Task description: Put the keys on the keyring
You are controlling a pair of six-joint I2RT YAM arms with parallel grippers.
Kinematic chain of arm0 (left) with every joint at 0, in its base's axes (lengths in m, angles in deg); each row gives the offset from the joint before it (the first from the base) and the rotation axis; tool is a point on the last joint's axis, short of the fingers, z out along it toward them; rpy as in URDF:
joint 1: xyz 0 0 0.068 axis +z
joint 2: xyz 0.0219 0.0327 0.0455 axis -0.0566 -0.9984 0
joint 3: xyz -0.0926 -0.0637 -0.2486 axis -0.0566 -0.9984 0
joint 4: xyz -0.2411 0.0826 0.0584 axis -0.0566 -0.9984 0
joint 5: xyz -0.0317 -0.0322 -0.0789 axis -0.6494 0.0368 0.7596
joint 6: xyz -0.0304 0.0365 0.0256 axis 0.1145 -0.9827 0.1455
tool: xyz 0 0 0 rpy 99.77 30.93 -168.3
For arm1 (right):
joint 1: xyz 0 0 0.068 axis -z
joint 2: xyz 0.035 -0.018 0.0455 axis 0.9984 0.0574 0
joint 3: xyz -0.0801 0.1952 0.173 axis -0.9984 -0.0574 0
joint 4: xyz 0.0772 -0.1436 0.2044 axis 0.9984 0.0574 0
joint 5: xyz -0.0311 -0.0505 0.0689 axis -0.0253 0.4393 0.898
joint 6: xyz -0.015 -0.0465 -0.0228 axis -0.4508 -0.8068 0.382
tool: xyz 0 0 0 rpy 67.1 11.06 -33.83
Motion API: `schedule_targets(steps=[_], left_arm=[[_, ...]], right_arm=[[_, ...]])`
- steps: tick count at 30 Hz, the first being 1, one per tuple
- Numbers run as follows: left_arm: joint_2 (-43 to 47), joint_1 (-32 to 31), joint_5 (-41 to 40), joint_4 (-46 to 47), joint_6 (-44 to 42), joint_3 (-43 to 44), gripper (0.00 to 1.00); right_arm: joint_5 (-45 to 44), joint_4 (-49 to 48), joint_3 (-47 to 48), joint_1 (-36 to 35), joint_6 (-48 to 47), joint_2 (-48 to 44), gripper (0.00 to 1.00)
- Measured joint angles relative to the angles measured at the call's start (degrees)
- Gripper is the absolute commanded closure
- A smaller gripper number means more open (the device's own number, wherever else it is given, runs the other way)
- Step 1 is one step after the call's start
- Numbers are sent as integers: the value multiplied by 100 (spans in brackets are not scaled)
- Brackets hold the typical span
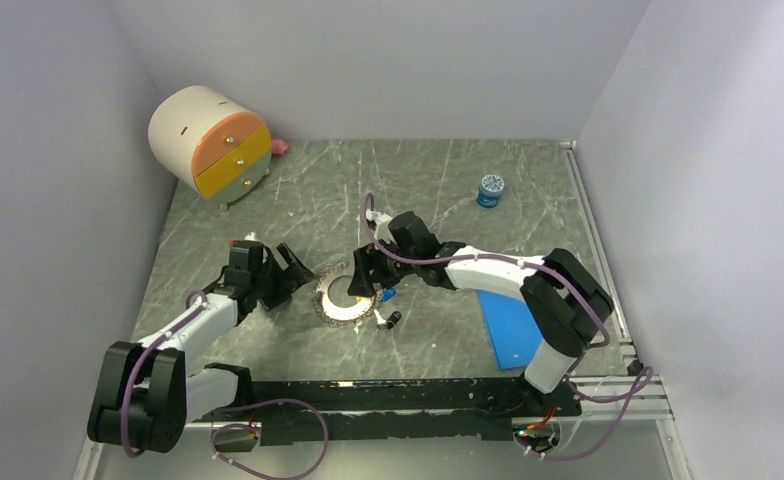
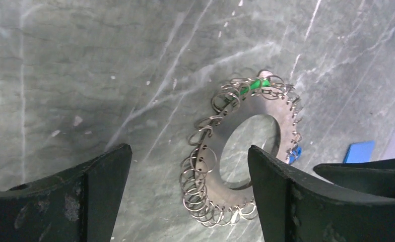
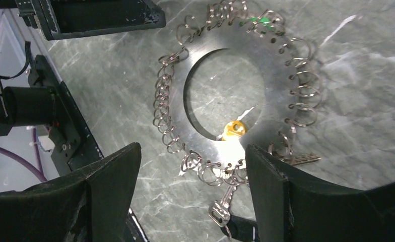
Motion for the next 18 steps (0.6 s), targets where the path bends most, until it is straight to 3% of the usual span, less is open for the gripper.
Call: schedule_targets(steps=[3,8,18], left_arm=[[2,35,293,177,101,-118,20],[15,35,599,291,184,-269,25],[35,35,616,201,81,-280,44]], right_arm=[[122,0,68,-90,31,116,24],[354,-15,227,-210,42,372,24],[389,0,299,-236,-13,411,24]])
